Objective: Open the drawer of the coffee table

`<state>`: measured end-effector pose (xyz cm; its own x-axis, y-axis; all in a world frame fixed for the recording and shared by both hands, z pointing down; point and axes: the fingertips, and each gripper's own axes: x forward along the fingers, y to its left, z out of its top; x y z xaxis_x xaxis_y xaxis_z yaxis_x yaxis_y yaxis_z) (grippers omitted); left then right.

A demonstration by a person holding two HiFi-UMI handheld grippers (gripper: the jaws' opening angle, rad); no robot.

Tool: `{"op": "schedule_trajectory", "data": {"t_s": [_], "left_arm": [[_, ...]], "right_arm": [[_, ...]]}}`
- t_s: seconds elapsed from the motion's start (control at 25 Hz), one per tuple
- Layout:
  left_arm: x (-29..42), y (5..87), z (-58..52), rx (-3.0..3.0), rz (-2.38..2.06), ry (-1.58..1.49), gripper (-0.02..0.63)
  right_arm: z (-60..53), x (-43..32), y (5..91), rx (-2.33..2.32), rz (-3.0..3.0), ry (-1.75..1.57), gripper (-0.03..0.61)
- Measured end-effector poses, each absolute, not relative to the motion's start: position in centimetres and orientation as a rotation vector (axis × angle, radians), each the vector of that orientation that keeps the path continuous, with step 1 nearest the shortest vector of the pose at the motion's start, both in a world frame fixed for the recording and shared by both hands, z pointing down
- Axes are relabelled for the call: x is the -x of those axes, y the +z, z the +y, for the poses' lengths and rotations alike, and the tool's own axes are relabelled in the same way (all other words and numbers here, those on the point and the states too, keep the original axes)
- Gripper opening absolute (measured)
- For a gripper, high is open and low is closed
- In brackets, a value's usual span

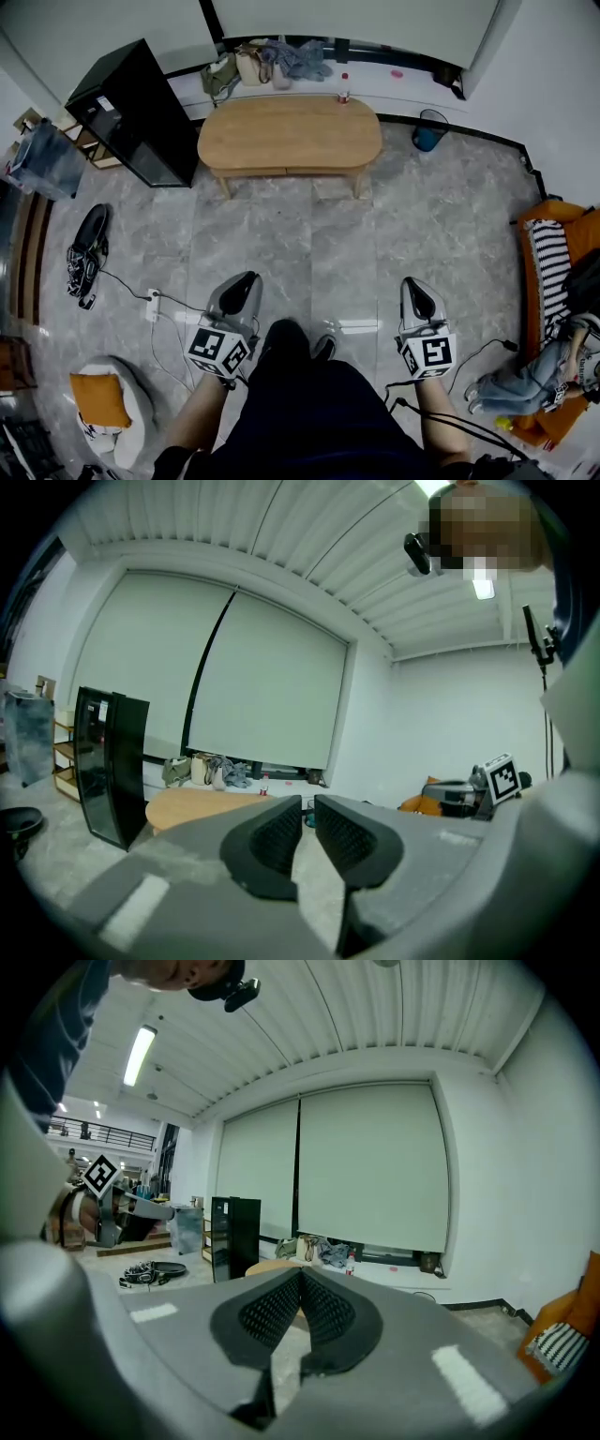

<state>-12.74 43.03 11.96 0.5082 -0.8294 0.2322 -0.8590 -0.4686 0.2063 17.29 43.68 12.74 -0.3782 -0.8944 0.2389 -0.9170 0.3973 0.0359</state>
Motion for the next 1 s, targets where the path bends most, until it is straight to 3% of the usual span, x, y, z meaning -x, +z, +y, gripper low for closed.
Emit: {"op": "schedule_trajectory", "data": {"t_s": [0.32, 1.0], "left_arm": [[12.8, 16.3, 35.3, -2.368, -1.359, 0.161, 0.147], [9.7, 21.7, 13.0, -2.421, -1.058, 0.277, 0.163]], "right_arm": [[35.8, -18.9, 15.0, -1.556, -2.385, 0.159, 0.002], [14.5, -18.4, 17.5, -1.501, -2.283, 0.261, 0.002]]}}
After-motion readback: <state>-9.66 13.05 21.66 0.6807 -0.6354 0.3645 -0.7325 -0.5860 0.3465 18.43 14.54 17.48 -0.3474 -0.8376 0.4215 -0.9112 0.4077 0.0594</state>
